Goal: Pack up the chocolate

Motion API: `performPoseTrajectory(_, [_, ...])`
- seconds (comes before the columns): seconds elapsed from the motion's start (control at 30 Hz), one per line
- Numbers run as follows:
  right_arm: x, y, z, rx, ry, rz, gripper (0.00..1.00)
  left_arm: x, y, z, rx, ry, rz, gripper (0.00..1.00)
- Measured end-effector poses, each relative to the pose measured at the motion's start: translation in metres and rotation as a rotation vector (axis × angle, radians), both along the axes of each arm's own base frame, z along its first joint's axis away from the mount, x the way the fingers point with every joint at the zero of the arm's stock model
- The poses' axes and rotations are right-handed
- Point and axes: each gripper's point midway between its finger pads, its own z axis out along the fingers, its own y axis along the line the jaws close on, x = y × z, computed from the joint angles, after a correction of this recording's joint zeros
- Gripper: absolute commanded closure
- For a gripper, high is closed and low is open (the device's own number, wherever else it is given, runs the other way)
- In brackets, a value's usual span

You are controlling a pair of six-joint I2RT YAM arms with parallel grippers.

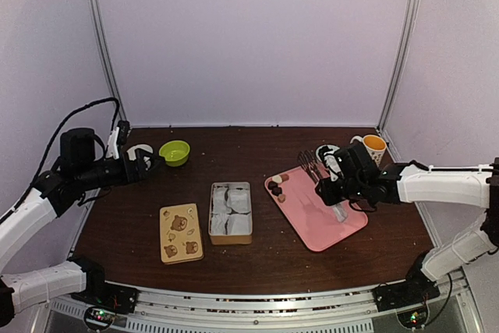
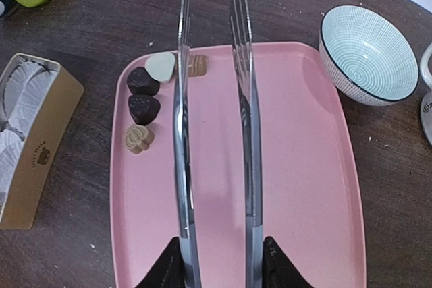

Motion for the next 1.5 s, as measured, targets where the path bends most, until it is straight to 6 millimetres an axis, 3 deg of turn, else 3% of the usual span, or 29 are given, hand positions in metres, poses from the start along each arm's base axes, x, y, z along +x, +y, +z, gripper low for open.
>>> performPoseTrajectory(0.37, [-0.035, 0.031, 0.071, 0.258, -0.062, 0.221, 0.73, 0.007, -0.018, -0.004, -0.044, 0.000, -0.053, 0.03])
performPoseTrajectory(0.6, [-0.050, 0.039, 0.087, 0.348, -0.059, 0.281, 0.72, 0.020, -0.035, -0.017, -0.055, 0.009, -0.088, 0.04])
performPoseTrajectory(0.8, [-0.058, 0.036, 0.073, 0.343, 0.029, 0.257, 0.67, 0.041, -0.044, -0.039, -0.036, 0.027, -0.095, 0.08])
performPoseTrajectory(1.03, [-0.059, 0.030, 0.035, 0.206, 0.162, 0.201, 0.63, 0.068, -0.051, -0.070, -0.005, 0.041, -0.066, 0.08])
performPoseTrajectory(1.27, [-0.072, 0.030, -0.009, 0.040, 0.281, 0.195, 0.60, 0.093, -0.057, -0.071, 0.020, -0.023, 0.003, 0.09])
performPoseTrajectory(1.5, [-0.072, 0.027, -0.028, -0.070, 0.320, 0.172, 0.59, 0.108, -0.057, -0.062, 0.038, -0.146, 0.041, 0.07])
